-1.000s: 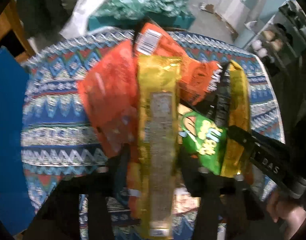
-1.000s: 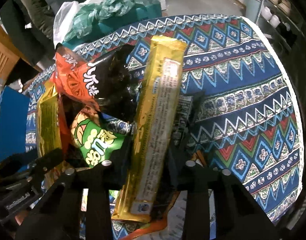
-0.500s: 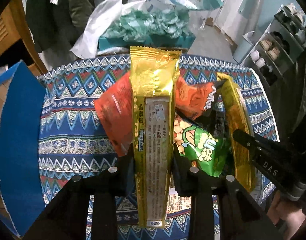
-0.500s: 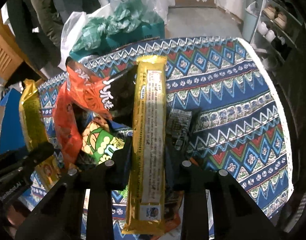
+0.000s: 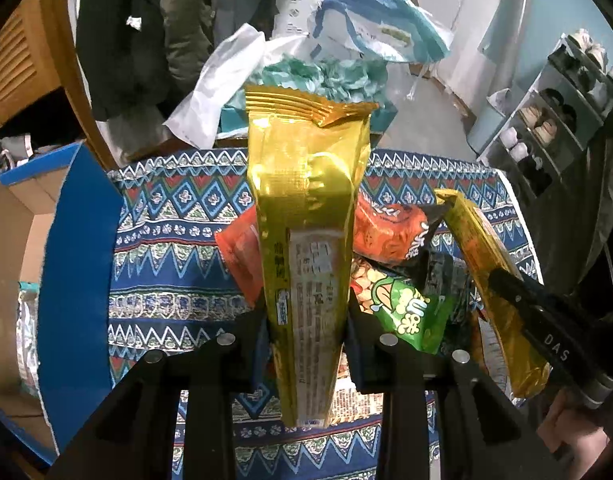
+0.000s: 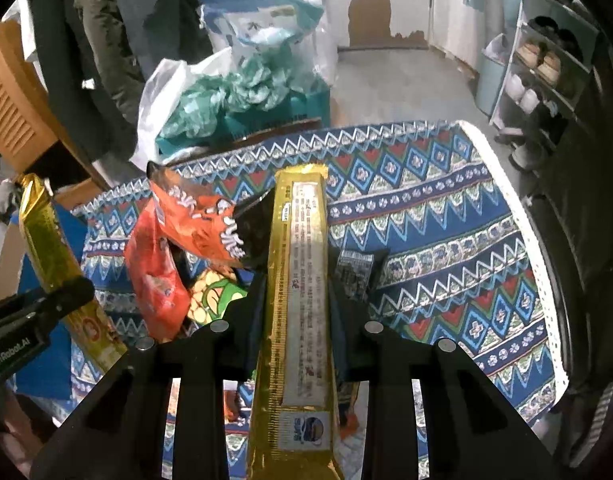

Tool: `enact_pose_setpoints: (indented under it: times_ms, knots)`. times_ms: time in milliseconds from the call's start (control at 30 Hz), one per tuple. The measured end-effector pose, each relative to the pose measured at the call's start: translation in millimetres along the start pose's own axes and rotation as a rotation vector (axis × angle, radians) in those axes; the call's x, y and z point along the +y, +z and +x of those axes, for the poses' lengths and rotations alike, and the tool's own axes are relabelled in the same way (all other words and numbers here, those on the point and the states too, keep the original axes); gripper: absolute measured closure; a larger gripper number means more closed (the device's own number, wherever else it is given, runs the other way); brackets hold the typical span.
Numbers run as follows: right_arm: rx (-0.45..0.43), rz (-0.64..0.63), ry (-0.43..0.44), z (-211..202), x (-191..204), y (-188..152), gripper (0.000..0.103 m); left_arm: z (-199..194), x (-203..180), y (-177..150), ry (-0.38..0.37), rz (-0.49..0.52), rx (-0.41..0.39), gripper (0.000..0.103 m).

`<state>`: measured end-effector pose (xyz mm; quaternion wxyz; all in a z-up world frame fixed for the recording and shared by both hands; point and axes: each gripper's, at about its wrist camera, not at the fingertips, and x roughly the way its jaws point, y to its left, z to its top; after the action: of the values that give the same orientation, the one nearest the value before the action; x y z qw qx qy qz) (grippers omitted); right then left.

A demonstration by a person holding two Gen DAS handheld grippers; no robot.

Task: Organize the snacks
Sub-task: 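Grasp a gold wafer bar with the left gripper while the right grasps another gold bar, then lift the gold packets with both grippers and carry them toward the cardboard box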

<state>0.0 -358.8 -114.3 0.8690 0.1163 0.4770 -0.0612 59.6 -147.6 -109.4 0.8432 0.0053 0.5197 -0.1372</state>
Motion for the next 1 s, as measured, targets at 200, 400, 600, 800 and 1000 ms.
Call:
enact_pose_setpoints:
  times_ms: [200,400,600,800,1000]
  knots:
    - [-0.041,-0.011,-0.003,-14,5,2,0.075,-12,5,2,-0.007,-0.010,-0.025,0.071]
    - [-0.082,-0.022,-0.008,-28,9,4,0.075,-24,10,4,-0.016,-0.021,-0.042,0.071]
    - [-0.117,-0.032,-0.001,-41,12,7,0.075,-33,15,5,-0.014,-0.022,-0.055,0.071]
    - [-0.137,-0.053,0.030,-52,26,8,0.075,-45,23,4,-0.021,-0.031,-0.073,0.071]
    - [-0.156,-0.082,0.061,-62,44,10,0.075,-57,33,2,-0.026,-0.045,-0.089,0.071]
